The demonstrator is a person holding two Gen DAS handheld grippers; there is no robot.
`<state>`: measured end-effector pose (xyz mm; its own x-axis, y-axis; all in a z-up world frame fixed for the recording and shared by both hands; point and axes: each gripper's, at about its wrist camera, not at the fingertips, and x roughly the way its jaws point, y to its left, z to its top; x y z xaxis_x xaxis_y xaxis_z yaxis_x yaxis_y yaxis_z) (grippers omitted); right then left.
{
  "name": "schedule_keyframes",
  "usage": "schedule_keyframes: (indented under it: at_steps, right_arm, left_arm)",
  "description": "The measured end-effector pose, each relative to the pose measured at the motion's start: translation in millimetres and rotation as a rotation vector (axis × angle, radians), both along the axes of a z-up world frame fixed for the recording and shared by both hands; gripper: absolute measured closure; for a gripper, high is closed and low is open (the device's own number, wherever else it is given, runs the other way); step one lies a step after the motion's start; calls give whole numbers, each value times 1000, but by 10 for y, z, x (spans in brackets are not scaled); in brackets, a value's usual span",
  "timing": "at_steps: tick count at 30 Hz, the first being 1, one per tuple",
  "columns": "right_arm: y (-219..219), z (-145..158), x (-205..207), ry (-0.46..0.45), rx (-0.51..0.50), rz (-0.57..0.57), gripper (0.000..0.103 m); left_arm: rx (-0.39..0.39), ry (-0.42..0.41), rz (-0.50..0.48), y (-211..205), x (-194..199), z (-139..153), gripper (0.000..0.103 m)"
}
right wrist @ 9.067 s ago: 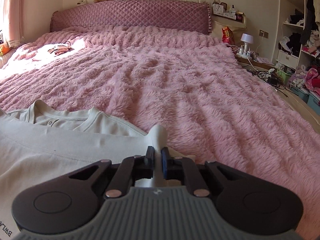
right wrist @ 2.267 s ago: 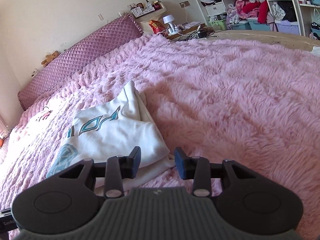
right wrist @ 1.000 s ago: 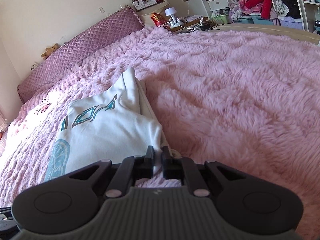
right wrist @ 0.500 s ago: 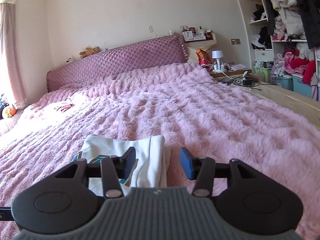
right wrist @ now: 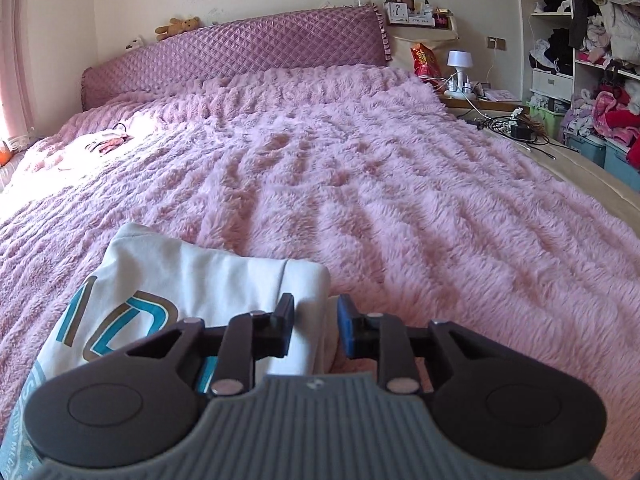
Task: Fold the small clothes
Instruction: 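Open both grippers and press the folded sweatshirt flat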
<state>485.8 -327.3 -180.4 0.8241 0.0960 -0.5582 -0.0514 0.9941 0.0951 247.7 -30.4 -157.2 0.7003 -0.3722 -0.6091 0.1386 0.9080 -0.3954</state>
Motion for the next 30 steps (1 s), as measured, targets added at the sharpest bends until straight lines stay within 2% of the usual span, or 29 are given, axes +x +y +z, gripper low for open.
schedule_keyframes:
  at_steps: [1, 2, 9, 11, 14, 17, 20, 22, 25, 27, 30]
  right_arm:
    - [24, -22, 39, 15, -6, 7, 96]
    - [36, -43, 78, 30, -2, 12, 103]
    - [58, 119, 165, -31, -10, -42, 103]
    - [57, 79, 266, 6, -15, -53, 103]
    - [21, -137, 347, 91, -7, -82, 103]
    - [14, -245, 324, 89, -11, -79, 103]
    - [4, -216, 307, 80, -9, -76, 101]
    - [-36, -112, 204, 49, 5, -78, 73]
    - [-126, 87, -135, 19, 63, -32, 74]
    - [-151, 199, -520, 5, 78, -10, 74]
    - [-195, 239, -1102, 35, 130, 10, 74]
  left_arm:
    - [8, -1, -3, -12, -5, -11, 87]
    - [12, -2, -4, -19, -9, -20, 87]
    - [17, -16, -29, -44, 5, -14, 86]
    - [32, -6, -35, -63, 34, -37, 85]
    - [34, 6, -38, -62, 49, -71, 85]
    - [40, 7, -46, -57, 62, -85, 85]
    - [42, 12, -49, -45, 87, -87, 85]
    - [44, 14, -51, -43, 101, -81, 85]
    - [43, 13, -55, -41, 99, -81, 85]
    - [55, 9, -59, -54, 95, -82, 85]
    - [74, 6, -57, -95, 76, -73, 85]
